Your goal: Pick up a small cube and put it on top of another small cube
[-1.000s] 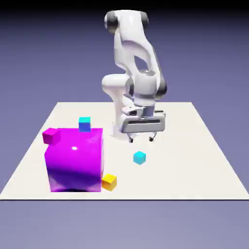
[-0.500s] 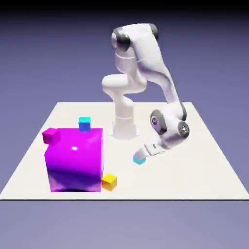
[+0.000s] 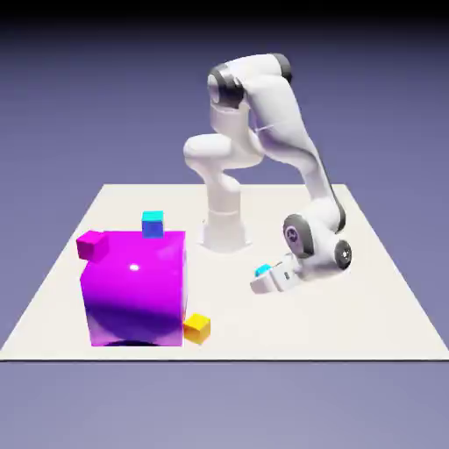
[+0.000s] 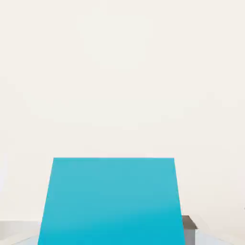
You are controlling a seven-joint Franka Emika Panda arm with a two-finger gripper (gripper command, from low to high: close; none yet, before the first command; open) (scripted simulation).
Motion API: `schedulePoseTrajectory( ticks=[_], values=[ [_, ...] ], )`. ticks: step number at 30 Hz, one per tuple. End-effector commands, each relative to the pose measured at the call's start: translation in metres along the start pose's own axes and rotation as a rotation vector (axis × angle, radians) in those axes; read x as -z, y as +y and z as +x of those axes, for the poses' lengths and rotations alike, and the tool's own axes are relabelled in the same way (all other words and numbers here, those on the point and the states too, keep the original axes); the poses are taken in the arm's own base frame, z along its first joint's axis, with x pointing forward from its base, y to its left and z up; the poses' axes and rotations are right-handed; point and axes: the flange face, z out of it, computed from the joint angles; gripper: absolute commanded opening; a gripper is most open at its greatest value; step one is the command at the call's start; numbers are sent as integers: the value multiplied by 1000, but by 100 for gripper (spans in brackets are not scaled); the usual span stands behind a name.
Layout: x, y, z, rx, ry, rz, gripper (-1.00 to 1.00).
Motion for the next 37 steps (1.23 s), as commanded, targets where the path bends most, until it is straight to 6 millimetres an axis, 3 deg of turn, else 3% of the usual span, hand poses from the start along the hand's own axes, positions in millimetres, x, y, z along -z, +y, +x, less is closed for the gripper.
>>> schedulePoseTrajectory(
  ticks=[1, 7, 12, 15, 19, 20, 22, 23, 29, 30, 31, 37],
  values=[
    [6, 16, 8, -28, -11, 20, -100],
    [38, 118, 40, -182, -80, 171, -100],
    [57, 211, 49, -293, -122, 318, -100],
    [47, 289, 40, -352, -206, 368, -100],
    [21, 391, 8, -419, -332, 452, -100],
    [11, 403, 0, -421, -373, 441, -100],
    [-8, 417, -14, -416, -463, 385, -100],
    [-8, 417, -14, -416, -463, 385, -100],
    [-62, 384, -21, -416, -463, 385, -100],
    [-62, 384, -21, -416, -463, 385, 100],
    [-62, 384, -21, -416, -463, 385, 100],
    [-8, 417, -14, -416, -463, 385, 100]
  ],
)
